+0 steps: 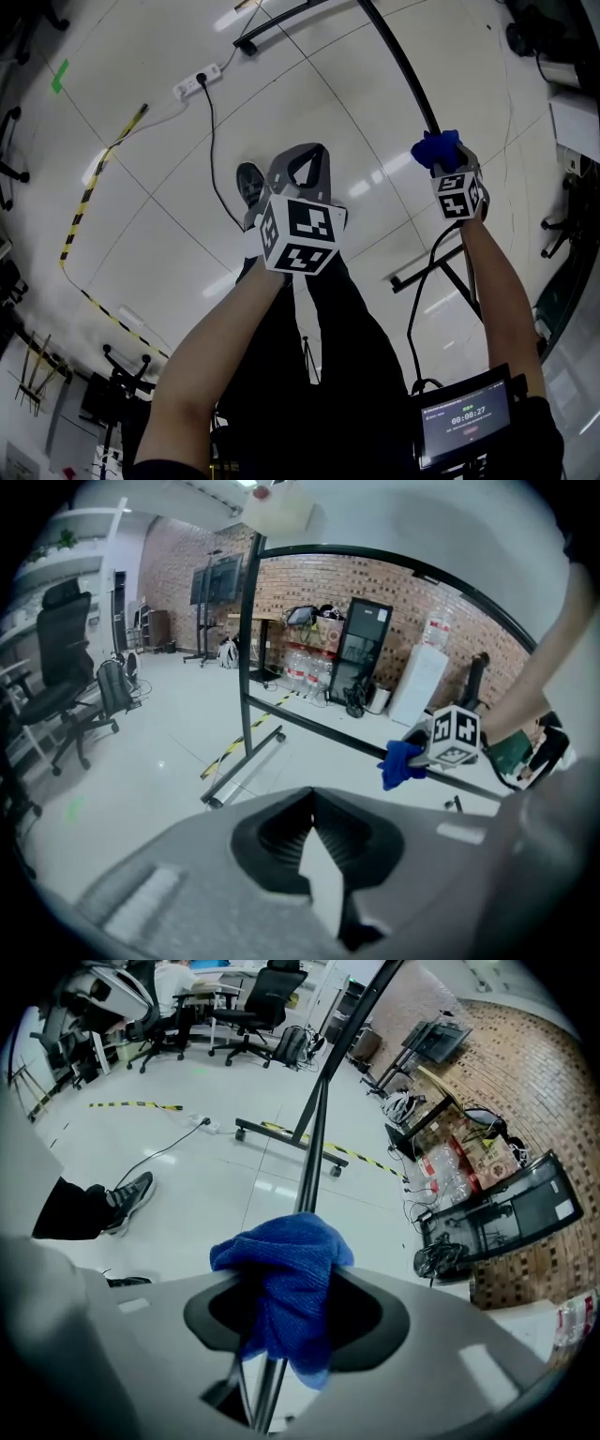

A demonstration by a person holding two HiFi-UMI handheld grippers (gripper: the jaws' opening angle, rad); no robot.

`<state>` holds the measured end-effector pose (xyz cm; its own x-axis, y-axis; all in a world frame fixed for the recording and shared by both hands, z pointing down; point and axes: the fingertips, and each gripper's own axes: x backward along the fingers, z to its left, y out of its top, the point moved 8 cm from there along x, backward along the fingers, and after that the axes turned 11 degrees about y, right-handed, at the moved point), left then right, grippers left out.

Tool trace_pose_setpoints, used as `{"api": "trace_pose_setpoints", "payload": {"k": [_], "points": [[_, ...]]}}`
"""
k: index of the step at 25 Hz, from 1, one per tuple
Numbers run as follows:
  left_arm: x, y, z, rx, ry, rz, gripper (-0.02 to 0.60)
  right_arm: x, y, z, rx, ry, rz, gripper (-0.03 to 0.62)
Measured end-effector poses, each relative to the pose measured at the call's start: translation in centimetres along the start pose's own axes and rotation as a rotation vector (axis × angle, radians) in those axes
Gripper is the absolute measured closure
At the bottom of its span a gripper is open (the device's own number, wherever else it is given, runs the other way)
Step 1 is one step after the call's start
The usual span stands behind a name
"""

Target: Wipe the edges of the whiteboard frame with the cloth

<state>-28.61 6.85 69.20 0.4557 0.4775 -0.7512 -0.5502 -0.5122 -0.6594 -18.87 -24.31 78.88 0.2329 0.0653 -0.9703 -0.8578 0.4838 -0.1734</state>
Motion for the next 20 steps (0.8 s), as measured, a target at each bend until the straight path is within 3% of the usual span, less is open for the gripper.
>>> {"api": "trace_pose_setpoints", "payload": {"k": [20], "points": [[-0.5, 2.9, 14.8, 0.051, 0.076, -0.007, 0.578, -2.4, 10.2, -3.0, -0.076, -0.03, 0.027, 0.395]]}}
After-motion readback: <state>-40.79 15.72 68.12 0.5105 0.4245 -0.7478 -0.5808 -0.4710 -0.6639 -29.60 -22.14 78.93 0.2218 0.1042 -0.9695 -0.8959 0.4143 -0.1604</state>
